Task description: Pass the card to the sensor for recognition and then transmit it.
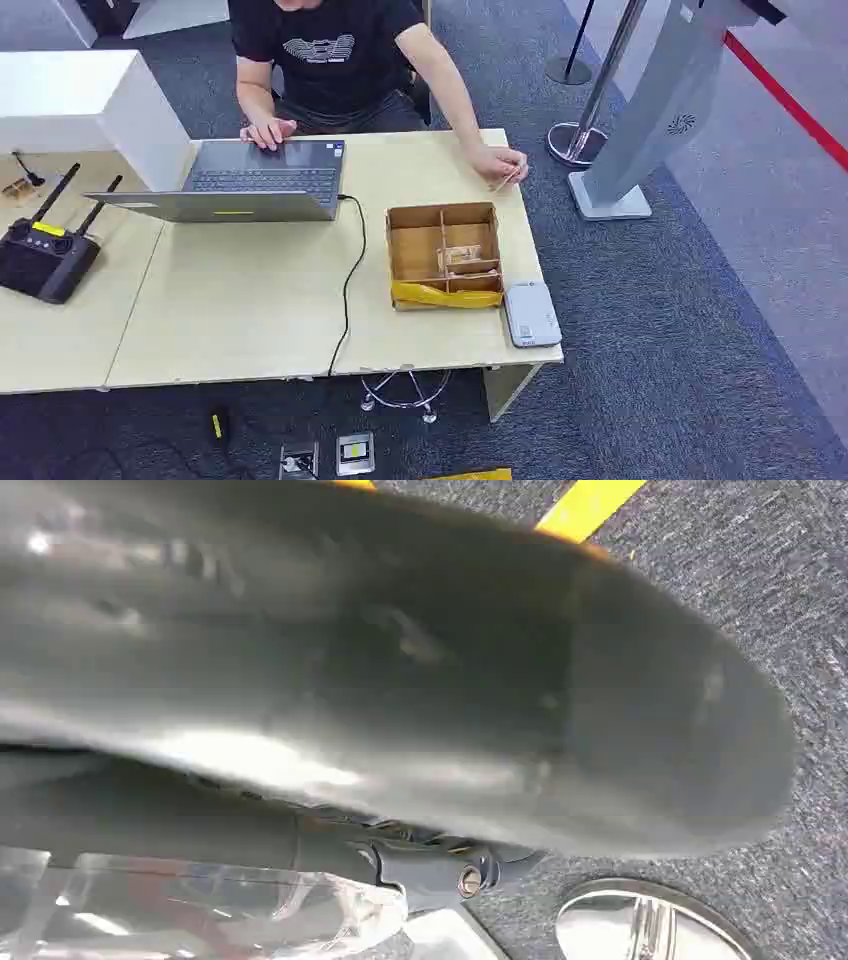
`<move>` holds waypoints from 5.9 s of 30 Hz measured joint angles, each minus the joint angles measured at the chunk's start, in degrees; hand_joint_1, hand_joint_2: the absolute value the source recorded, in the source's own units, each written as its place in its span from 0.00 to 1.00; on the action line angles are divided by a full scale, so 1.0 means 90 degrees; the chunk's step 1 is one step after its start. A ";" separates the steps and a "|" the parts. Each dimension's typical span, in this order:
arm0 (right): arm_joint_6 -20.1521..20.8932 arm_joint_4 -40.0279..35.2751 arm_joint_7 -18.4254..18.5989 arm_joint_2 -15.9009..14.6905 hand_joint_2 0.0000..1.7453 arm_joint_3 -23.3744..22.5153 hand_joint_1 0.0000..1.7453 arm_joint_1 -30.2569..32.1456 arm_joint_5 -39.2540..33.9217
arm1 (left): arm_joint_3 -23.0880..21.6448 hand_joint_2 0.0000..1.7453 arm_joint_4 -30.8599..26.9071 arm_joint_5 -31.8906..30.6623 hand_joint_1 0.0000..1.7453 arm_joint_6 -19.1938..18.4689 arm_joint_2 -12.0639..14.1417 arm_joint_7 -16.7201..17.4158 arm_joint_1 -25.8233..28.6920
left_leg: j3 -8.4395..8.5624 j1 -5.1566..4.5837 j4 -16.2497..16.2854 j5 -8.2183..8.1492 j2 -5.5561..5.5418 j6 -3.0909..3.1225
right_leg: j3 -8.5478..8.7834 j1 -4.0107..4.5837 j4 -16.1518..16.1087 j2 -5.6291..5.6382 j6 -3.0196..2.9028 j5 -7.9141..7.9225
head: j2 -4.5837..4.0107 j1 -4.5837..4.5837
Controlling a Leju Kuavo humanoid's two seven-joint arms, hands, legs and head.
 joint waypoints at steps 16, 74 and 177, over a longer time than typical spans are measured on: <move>0.0000 0.0000 -0.0320 0.0007 1.00 0.0000 0.00 -0.0001 -0.0480 | 0.0000 0.00 0.0000 0.0041 0.00 0.0000 0.0000 -0.0022 0.0000 | 0.0000 0.0000 0.0000 0.0000 0.0000 0.0000 | 0.0000 0.0000 0.0000 0.0000 0.0000 0.0000 | 0.0000 0.0002; 0.1043 -1.0831 0.4937 -0.4867 1.00 1.0903 0.00 0.0502 -0.2393 | -0.0119 0.00 -0.0002 -0.0702 0.00 -0.0005 0.0301 -0.0724 -0.0073 | -0.0112 -0.0093 0.0000 0.0001 -0.0026 0.0106 | 0.0055 -0.0095 -0.0006 -0.0029 0.0098 -0.0012 | 0.0000 0.0022; 0.3089 -0.7783 0.3839 -0.3125 1.00 1.4834 1.00 -0.1920 -0.1100 | -0.0386 0.00 -0.0163 -0.1054 0.00 -0.0019 0.0367 -0.0464 -0.0045 | -0.0005 -0.0040 0.0007 0.0018 -0.0027 0.0065 | 0.0021 -0.0043 -0.0009 -0.0026 0.0059 0.0006 | 0.0000 0.0027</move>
